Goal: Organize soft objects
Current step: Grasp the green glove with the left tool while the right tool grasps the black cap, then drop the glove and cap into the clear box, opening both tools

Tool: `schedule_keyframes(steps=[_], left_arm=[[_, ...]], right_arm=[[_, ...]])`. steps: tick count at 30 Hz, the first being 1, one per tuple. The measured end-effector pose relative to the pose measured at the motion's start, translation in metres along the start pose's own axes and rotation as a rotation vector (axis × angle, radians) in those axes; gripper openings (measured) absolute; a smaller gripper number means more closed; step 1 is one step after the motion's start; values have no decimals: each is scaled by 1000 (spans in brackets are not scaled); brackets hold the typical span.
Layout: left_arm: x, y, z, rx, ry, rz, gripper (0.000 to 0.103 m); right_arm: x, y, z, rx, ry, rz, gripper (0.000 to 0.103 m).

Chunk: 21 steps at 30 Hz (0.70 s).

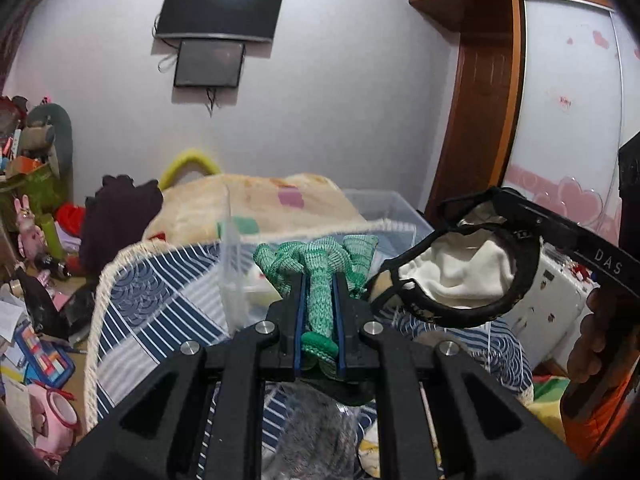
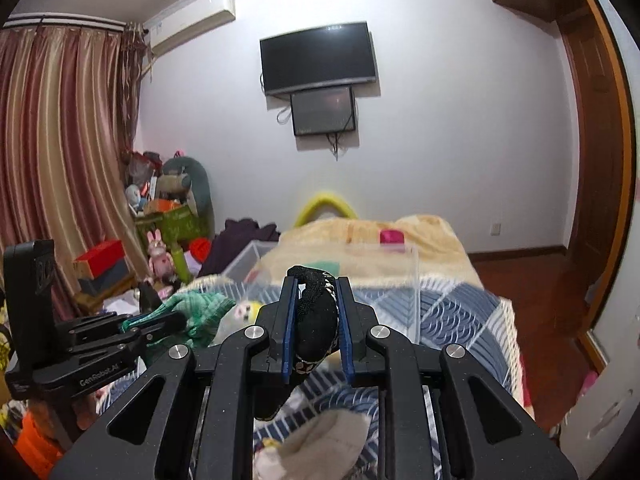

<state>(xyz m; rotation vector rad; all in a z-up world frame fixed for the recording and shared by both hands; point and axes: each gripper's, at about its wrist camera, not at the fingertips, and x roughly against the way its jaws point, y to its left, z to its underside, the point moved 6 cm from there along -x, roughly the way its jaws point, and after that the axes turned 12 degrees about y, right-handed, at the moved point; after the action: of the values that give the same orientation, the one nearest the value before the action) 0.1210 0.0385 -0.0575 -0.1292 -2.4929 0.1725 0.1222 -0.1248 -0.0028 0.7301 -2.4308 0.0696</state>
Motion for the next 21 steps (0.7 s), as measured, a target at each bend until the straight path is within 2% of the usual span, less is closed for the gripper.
schedule_keyframes(steps=[11,15,21], left_arm=[[-11,8,-36,0,-36,-27,12],[-26,3,-46,-20,-28,-41,12],[-65,2,-53,-30,31,-67,12]], right_arm=[[-10,1,-42,30,-89,45,16],[-31,-1,-42,33,-65,55,16],[-67,-9,-31,53,11,62,17]])
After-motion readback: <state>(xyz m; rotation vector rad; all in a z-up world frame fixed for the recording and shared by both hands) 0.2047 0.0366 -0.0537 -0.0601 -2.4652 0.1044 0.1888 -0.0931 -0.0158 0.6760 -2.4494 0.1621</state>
